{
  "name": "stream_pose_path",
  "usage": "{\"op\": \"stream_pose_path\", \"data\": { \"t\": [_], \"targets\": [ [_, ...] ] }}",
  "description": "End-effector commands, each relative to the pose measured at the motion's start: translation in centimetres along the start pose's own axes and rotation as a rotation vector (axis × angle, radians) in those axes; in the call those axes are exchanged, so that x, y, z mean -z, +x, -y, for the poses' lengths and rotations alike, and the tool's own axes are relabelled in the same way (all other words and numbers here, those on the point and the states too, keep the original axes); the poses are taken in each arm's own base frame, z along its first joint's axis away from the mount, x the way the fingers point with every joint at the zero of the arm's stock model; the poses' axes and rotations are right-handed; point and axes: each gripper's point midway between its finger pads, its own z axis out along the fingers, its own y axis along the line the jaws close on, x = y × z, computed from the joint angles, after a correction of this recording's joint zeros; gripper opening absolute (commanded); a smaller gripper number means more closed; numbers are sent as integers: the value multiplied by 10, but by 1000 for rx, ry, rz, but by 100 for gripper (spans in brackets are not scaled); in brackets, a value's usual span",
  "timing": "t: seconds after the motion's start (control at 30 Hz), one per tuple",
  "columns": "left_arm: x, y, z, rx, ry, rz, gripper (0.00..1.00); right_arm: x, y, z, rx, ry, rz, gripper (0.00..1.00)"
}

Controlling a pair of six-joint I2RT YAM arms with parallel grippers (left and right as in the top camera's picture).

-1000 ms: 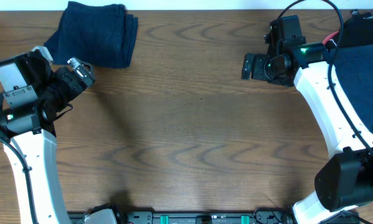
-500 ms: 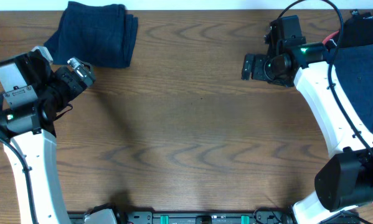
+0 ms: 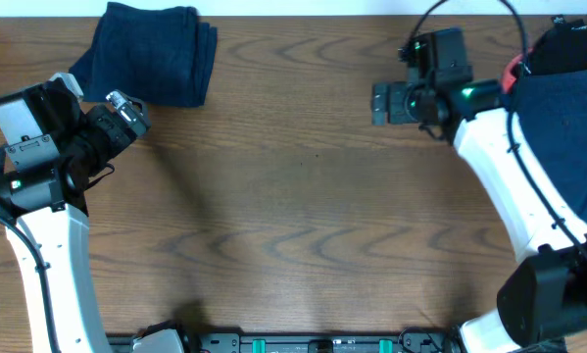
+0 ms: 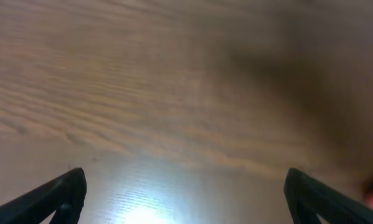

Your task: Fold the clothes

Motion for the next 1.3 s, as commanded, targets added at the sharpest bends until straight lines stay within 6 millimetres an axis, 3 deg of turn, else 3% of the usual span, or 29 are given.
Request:
{"op": "stream_pose_path", "data": {
  "t": [0.0, 0.1, 0.37, 0.63, 0.9, 1.03, 1.27],
  "targets": [
    [-4, 3, -3, -13, -9, -11, 98, -1, 7, -14, 201, -12, 55, 99],
    [-4, 3, -3, -13, -9, -11, 98, 1, 15, -9, 202, -12, 109, 99],
    [-4, 3, -3, -13, -9, -11, 98, 27, 64, 29, 99, 28, 184, 99],
    [-4, 3, -3, -13, -9, -11, 98, 55, 113, 56, 107, 78, 421, 99],
    [-4, 3, -3, -14, -9, -11, 98, 64, 170, 70, 92, 113, 653, 99],
    [-4, 3, -3, -13, -9, -11, 98, 66, 185, 72, 84, 114, 682, 99],
    [-4, 3, -3, -14, -9, -11, 98, 76, 188, 80, 66, 135, 709, 99]
  ]
}}
